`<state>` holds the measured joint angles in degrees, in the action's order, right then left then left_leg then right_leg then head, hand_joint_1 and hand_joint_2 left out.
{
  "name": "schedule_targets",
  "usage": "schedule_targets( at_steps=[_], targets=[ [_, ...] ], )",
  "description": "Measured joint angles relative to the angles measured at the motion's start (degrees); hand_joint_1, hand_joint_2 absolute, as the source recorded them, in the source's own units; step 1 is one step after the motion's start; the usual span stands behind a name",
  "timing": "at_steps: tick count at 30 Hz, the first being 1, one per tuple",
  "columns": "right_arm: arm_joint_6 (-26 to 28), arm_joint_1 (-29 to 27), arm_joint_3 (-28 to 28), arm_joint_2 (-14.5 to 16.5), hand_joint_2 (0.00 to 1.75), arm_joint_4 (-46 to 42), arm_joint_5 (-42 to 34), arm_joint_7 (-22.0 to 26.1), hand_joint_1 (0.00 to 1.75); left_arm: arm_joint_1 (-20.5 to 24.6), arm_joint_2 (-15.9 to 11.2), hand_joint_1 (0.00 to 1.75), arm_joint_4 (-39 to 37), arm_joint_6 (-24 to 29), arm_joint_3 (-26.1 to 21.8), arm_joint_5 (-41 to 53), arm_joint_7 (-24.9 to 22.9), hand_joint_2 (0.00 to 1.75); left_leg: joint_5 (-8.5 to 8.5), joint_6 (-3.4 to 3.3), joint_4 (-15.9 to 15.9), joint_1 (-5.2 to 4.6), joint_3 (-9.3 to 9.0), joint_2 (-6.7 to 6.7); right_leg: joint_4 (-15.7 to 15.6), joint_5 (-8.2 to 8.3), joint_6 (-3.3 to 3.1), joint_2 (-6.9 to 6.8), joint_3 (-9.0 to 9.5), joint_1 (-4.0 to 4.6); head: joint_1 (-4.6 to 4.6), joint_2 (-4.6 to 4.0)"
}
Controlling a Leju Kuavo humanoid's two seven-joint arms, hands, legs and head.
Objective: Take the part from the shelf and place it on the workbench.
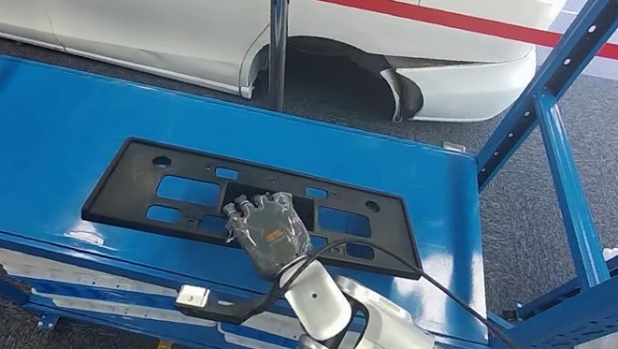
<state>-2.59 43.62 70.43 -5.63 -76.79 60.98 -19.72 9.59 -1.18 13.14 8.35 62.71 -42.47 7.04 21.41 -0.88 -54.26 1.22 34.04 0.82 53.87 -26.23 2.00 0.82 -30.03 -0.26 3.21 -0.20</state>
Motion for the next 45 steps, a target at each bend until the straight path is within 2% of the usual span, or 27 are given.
schedule_targets(
  at_steps=[6, 12, 16, 18, 19, 20, 22, 23, 24, 25, 26, 28, 29, 30, 31, 33, 34, 35, 36, 38, 39, 40, 41, 42, 44, 45],
  targets=[
    [-0.32, -3.01, -1.66, -0.79, 1.75, -3.59, 4.20, 0.79, 1.75, 0.04, -0.06, 0.00, 0.00, -0.80, 0.00, 0.57, 0.26, 1.75, 0.01, -0.01, -0.01, -0.01, -0.01, -0.01, -0.02, 0.00, 0.00, 0.00, 0.02, -0.05, 0.00, 0.00],
    [-2.00, -4.60, -2.59, -1.52, 1.75, -5.58, 5.26, 1.57, 1.75, 0.15, -0.34, 0.00, 0.00, -0.92, 0.00, 1.28, 0.26, 1.75, 0.14, -0.20, -0.15, -0.23, 0.01, 0.00, -0.06, 0.01, 0.08, -0.01, 0.05, -0.38, 0.00, 0.00],
    [-2.79, -5.21, -2.73, -2.00, 1.75, -5.76, 5.40, 1.80, 1.75, 0.27, -0.44, 0.00, 0.00, -1.00, 0.00, 1.56, 0.26, 1.75, 0.38, -0.67, -0.32, -0.60, 0.03, 0.00, -0.14, -0.03, 0.50, -0.02, 0.12, -0.74, 0.00, 0.00],
    [-3.14, -5.33, -2.81, -2.24, 1.75, -5.77, 5.55, 1.83, 1.75, 0.34, -0.45, 0.00, 0.00, -1.07, 0.00, 1.85, 0.26, 1.75, 0.06, -1.19, 0.13, -0.49, -0.25, -0.12, -0.06, -0.17, 0.89, -0.02, 0.24, -0.83, 0.00, 0.01],
    [-3.25, -5.36, -2.87, -2.36, 1.75, -5.80, 5.61, 1.85, 1.75, 0.38, -0.43, 0.00, 0.00, -1.11, 0.00, 1.96, 0.25, 1.75, -0.20, -1.50, 0.51, -0.32, -0.46, -0.23, 0.75, -0.91, 1.03, -0.07, -0.02, -0.81, -0.03, 0.01],
    [-3.35, -5.39, -2.96, -2.51, 1.75, -5.84, 5.66, 1.86, 1.75, 0.44, -0.42, 0.00, 0.00, -1.14, 0.00, 2.02, 0.25, 1.75, -0.43, -1.78, 0.88, -0.13, -0.67, -0.34, 2.88, -2.40, 1.12, -0.11, -0.88, -0.76, -0.08, 0.01],
    [-3.66, -5.56, -3.05, -2.85, 1.75, -5.91, 5.73, 1.88, 1.75, 0.51, -0.39, 0.00, 0.00, -1.15, -0.01, 2.05, 0.24, 1.75, -0.57, -2.02, 1.14, 0.01, -0.81, -0.48, 10.57, -6.66, 1.31, -0.21, -4.32, -0.82, -0.17, 0.00],
    [-3.85, -5.70, -3.07, -3.04, 1.75, -5.91, 5.74, 1.88, 1.75, 0.51, -0.39, 0.00, 0.00, -1.15, -0.02, 2.05, 0.24, 1.75, -0.57, -2.03, 1.13, 0.02, -0.79, -0.50, 14.58, -8.24, 1.46, -0.22, -6.18, -0.92, -0.20, 0.00],
    [-4.03, -5.85, -3.06, -3.23, 1.75, -5.91, 5.74, 1.88, 1.75, 0.49, -0.39, 0.00, 0.00, -1.16, -0.02, 2.05, 0.24, 1.75, -0.59, -2.00, 1.12, 0.07, -0.78, -0.52, 17.02, -8.76, 1.64, -0.23, -7.33, -1.08, -0.20, 0.00],
    [-4.13, -5.95, -3.06, -3.43, 1.75, -5.91, 5.74, 1.88, 1.75, 0.48, -0.39, 0.00, 0.00, -1.19, -0.02, 2.06, 0.24, 1.75, -0.61, -1.91, 1.08, 0.20, -0.77, -0.52, 17.08, -7.99, 1.84, -0.27, -7.37, -1.26, -0.20, 0.00],
    [-4.19, -6.00, -3.07, -3.57, 1.75, -5.92, 5.74, 1.88, 1.75, 0.48, -0.38, 0.00, 0.00, -1.21, -0.02, 2.08, 0.24, 1.75, -0.62, -1.71, 1.00, 0.40, -0.77, -0.51, 14.85, -6.24, 2.09, -0.34, -6.27, -1.51, -0.20, 0.00],
    [-4.21, -5.96, -3.10, -3.72, 1.75, -5.93, 5.74, 1.88, 1.75, 0.55, -0.46, 0.00, -0.01, -1.27, -0.02, 2.13, 0.24, 1.75, -0.55, -0.88, 0.58, 0.74, -0.61, -0.41, 6.66, -2.32, 2.83, -0.43, -2.06, -2.03, -0.23, 0.00],
    [-4.23, -5.94, -3.11, -3.74, 1.75, -5.96, 5.72, 1.89, 1.75, 0.64, -0.53, 0.00, -0.01, -1.29, -0.02, 2.19, 0.24, 1.75, -0.57, -0.33, 0.34, 0.78, -0.45, -0.31, 3.88, -1.03, 2.83, -0.23, -0.75, -2.12, -0.24, 0.00],
    [-4.27, -5.91, -3.12, -3.80, 1.75, -5.98, 5.70, 1.89, 1.75, 0.73, -0.60, 0.00, -0.02, -1.30, -0.02, 2.24, 0.23, 1.75, -0.67, 0.21, 0.11, 0.70, -0.19, -0.21, 2.30, -0.56, 2.63, -0.03, -0.15, -2.17, -0.25, 0.00],
    [-4.31, -5.89, -3.13, -3.83, 1.75, -6.02, 5.67, 1.90, 1.75, 0.78, -0.66, 0.00, -0.02, -1.29, -0.02, 2.29, 0.21, 1.75, -0.91, 0.76, 0.01, 0.62, 0.10, -0.09, 2.24, -0.53, 2.16, 0.24, -0.43, -2.03, -0.25, 0.01],
    [-4.38, -5.88, -3.14, -3.89, 1.75, -6.08, 5.64, 1.93, 1.75, 0.72, -0.63, 0.00, -0.02, -1.29, -0.02, 2.35, 0.14, 1.75, -1.32, 1.57, -0.11, 0.86, 0.68, -0.02, 2.53, -0.17, 0.92, 0.31, -1.41, -1.91, -0.18, 0.01],
    [-4.39, -5.88, -3.15, -3.88, 1.75, -6.10, 5.64, 1.95, 1.75, 0.66, -0.63, 0.00, -0.02, -1.30, -0.02, 2.35, 0.08, 1.75, -0.63, 1.81, -0.80, 1.03, 1.17, -0.12, 2.63, 0.19, 0.34, 0.26, -1.89, -1.78, -0.14, 0.01],
    [-4.39, -5.87, -3.18, -3.88, 1.75, -6.12, 5.64, 1.96, 1.75, 0.61, -0.62, 0.00, -0.02, -1.31, -0.01, 2.35, 0.03, 1.75, 0.96, 1.88, -2.57, 1.12, 1.94, -0.25, 2.60, 0.57, -0.24, 0.18, -2.34, -1.68, -0.10, 0.00],
    [-4.40, -5.87, -3.21, -3.90, 1.75, -6.14, 5.63, 1.97, 1.75, 0.62, -0.61, 0.00, -0.02, -1.32, -0.01, 2.35, -0.04, 1.75, 3.37, 1.84, -5.61, 1.10, 3.06, -0.38, 2.58, 0.95, -0.76, 0.08, -2.81, -1.51, -0.07, 0.00],
    [-4.42, -5.88, -3.26, -3.92, 1.75, -6.15, 5.61, 1.97, 1.75, 0.67, -0.59, 0.00, -0.02, -1.33, 0.00, 2.37, -0.15, 1.75, 8.58, 1.58, -13.92, 0.75, 5.62, -0.48, 2.60, 1.71, -1.49, -0.04, -3.84, -0.90, -0.02, 0.00],
    [-4.46, -5.90, -3.27, -3.92, 1.75, -6.15, 5.59, 1.98, 1.75, 0.70, -0.59, 0.00, -0.02, -1.31, 0.00, 2.38, -0.19, 1.75, 10.09, 1.34, -16.99, 0.47, 6.22, -0.48, 2.61, 2.10, -1.72, -0.08, -4.36, -0.54, -0.01, 0.00],
    [-4.51, -5.92, -3.27, -3.92, 1.75, -6.15, 5.55, 1.97, 1.75, 0.71, -0.59, 0.00, -0.02, -1.27, 0.00, 2.39, -0.20, 1.75, 10.51, 0.93, -18.06, 0.09, 5.79, -0.47, 2.63, 2.51, -1.91, -0.09, -4.86, -0.17, 0.00, 0.00],
    [-4.56, -5.93, -3.28, -3.92, 1.75, -6.15, 5.51, 1.95, 1.75, 0.73, -0.59, 0.00, -0.02, -1.23, 0.00, 2.40, -0.20, 1.75, 9.89, 0.35, -16.75, -0.35, 4.18, -0.47, 2.63, 2.89, -2.05, -0.08, -5.28, 0.19, 0.00, 0.00],
    [-4.60, -5.93, -3.32, -3.92, 1.75, -6.17, 5.49, 1.93, 1.75, 0.78, -0.59, 0.00, -0.02, -1.19, 0.00, 2.43, -0.20, 1.75, 8.62, -0.40, -13.31, -0.91, 1.49, -0.46, 2.63, 3.24, -2.15, -0.08, -5.59, 0.53, 0.00, 0.00],
    [-4.59, -5.88, -3.49, -3.82, 1.75, -6.21, 5.47, 1.89, 1.75, 1.03, -0.69, 0.00, -0.02, -1.15, 0.00, 2.57, -0.20, 1.75, 6.88, -2.32, -4.82, -2.01, -4.17, -0.85, 2.50, 3.97, -2.15, -0.31, -5.94, 0.96, -0.02, 0.01],
    [-4.58, -5.86, -3.58, -3.78, 1.75, -6.24, 5.46, 1.87, 1.75, 1.20, -0.75, 0.00, -0.02, -1.14, 0.00, 2.67, -0.21, 1.75, 6.35, -3.08, -1.98, -2.51, -5.85, -1.15, 2.35, 4.35, -2.03, -0.44, -5.98, 0.99, -0.02, 0.01]
  ],
)
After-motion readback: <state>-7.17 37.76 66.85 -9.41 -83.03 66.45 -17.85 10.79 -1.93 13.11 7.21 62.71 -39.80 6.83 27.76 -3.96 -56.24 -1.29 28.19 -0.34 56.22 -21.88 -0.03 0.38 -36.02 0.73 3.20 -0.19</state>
